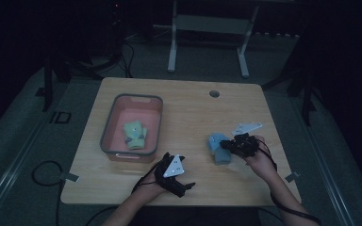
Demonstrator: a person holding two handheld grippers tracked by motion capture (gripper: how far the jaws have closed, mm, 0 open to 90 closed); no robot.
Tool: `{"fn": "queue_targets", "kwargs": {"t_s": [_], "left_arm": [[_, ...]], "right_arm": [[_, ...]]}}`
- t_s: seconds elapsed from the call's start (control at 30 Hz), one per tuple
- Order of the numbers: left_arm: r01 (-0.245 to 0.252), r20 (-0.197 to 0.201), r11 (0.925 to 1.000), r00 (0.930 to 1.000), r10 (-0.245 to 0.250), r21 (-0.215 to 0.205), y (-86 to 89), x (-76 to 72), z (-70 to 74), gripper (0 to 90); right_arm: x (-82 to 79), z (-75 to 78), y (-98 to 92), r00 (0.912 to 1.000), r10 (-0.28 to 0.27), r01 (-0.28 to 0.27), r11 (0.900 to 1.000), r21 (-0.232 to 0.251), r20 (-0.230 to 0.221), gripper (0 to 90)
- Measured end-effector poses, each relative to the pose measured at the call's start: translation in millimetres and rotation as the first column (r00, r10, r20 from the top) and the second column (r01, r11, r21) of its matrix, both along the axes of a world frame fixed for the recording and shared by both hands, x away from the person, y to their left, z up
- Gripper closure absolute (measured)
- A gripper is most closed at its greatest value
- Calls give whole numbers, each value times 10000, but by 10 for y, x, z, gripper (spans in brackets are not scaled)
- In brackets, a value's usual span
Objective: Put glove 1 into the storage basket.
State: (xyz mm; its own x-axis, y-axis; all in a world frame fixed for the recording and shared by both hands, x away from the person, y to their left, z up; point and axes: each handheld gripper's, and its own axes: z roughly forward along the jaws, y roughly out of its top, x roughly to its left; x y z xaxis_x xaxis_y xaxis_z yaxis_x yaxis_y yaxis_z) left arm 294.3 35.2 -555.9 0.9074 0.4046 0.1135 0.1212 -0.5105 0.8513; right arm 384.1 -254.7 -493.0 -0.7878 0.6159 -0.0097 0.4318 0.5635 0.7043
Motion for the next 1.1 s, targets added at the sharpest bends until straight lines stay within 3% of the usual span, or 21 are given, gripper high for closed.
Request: {"fn": "queue_targets", "kwargs": {"t_s": [0.3,0.57,0.73,0.8,0.83,1.0,1.1], "left_arm": [[20,1,10000,10000,-20,13,0,2,-2,21],[36,-3,10000,10000,-36,26,-2,1,-5,21],[26,6,10000,10000,-26,27,-1,-1,-1,22],[13,-16,10000,10000,-13,-10,-2,1,-1,21],[14,-11,10000,10000,-14,-1,-3,0,-1,21],[-10,2,10000,10000,10,20,-6,2,12,21],[-71,-55,9999,10000,71,-127,-3,17,18,21]], "right_arm": [[113,-256,20,9978,12,-44,9988,-496,-657,841],[145,-336,0,9956,81,-123,9990,-440,-930,797],[111,-302,-13,9959,34,-60,9996,-282,-903,597],[76,-272,-15,9982,-119,109,9998,-167,-594,456],[61,-256,-20,9985,-116,111,9999,-108,-539,430],[4,-221,-79,9983,-220,240,9991,347,-548,172],[-39,-216,-122,9989,-203,229,9979,607,-429,138]]}}
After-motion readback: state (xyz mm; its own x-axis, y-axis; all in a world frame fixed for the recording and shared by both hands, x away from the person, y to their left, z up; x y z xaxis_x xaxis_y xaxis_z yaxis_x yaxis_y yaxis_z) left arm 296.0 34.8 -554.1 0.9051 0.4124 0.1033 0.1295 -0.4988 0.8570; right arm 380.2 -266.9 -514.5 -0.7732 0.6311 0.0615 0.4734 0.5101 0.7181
